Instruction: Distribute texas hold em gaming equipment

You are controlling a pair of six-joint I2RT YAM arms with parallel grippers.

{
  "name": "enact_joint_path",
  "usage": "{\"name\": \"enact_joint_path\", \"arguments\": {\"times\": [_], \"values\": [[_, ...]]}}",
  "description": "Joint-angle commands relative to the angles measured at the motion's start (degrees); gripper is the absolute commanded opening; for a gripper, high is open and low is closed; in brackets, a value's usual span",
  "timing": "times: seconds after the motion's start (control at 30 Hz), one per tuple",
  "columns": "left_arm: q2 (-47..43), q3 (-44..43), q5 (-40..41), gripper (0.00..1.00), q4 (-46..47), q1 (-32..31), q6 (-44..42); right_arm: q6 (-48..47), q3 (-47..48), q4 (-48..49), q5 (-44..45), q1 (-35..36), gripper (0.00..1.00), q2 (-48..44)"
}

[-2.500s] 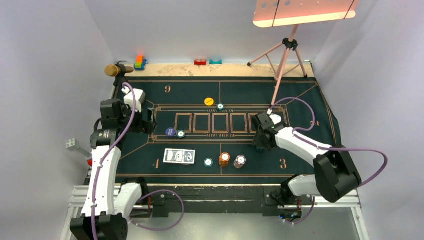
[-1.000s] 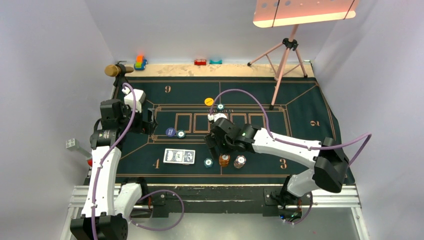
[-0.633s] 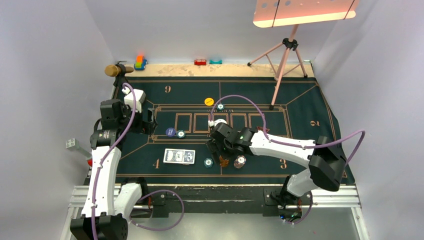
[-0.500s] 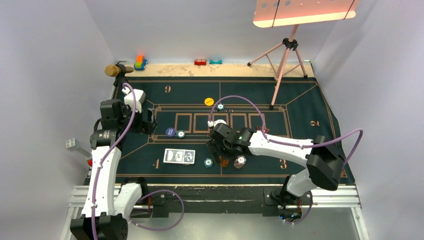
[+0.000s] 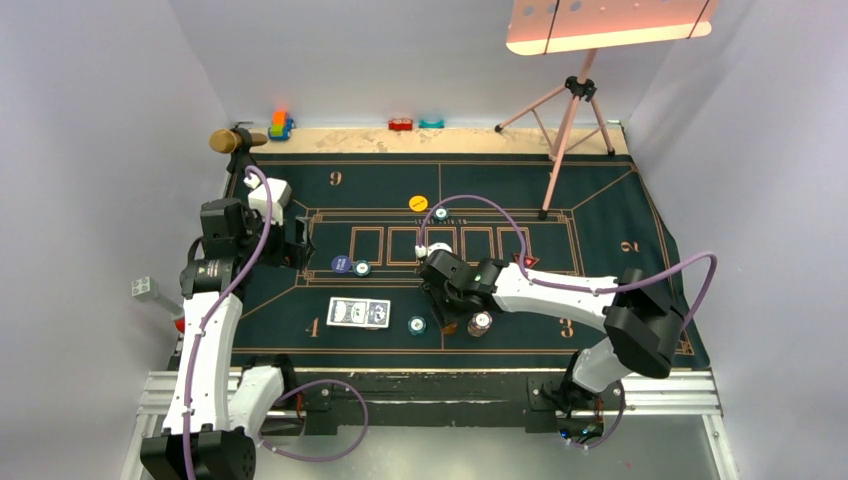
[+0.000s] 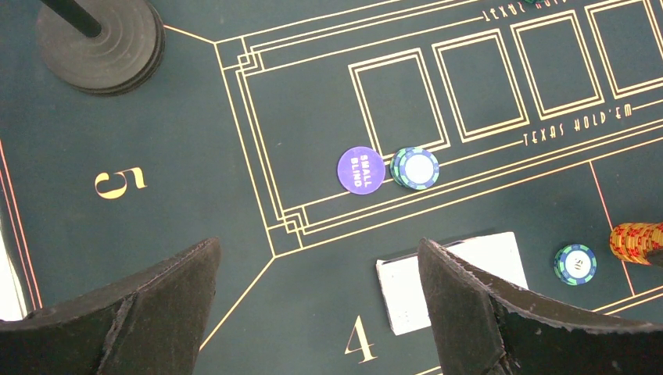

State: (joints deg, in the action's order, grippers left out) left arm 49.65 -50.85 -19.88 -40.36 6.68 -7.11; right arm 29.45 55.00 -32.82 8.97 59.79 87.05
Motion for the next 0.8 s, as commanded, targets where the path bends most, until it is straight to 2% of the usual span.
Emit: {"name": "enact_joint_path", "arguments": {"times": [0.0,0.07,0.5,0.63,0.77], "values": [[0.0,-0.4,-0.2,1.00,1.1,0.4,-0.8,0.3,0.5,0.8,0.7,0.2,0.44,-1.9],[0.0,-0.3,-0.4,1.00,1.0,0.4,-0.8,0.3,1.0,0.1,0.7,0.2,0.41,-2.3],[-0.3,-0.3,-0.6,1.00,1.1,0.4,-1.0,-1.8,7.3,-4.8,0.7,1.2,0.38,-3.7],[-0.2,-0.1,-0.7,1.00,1.0,0.4,-1.0,-2.6,12.2,-5.8,1.9,1.3,0.32,-1.9],[-0.2,-0.2,-0.5,1.00,1.0,0.4,-0.9,-5.2,20.7,-5.8,2.1,1.3,0.31,4.5]]}}
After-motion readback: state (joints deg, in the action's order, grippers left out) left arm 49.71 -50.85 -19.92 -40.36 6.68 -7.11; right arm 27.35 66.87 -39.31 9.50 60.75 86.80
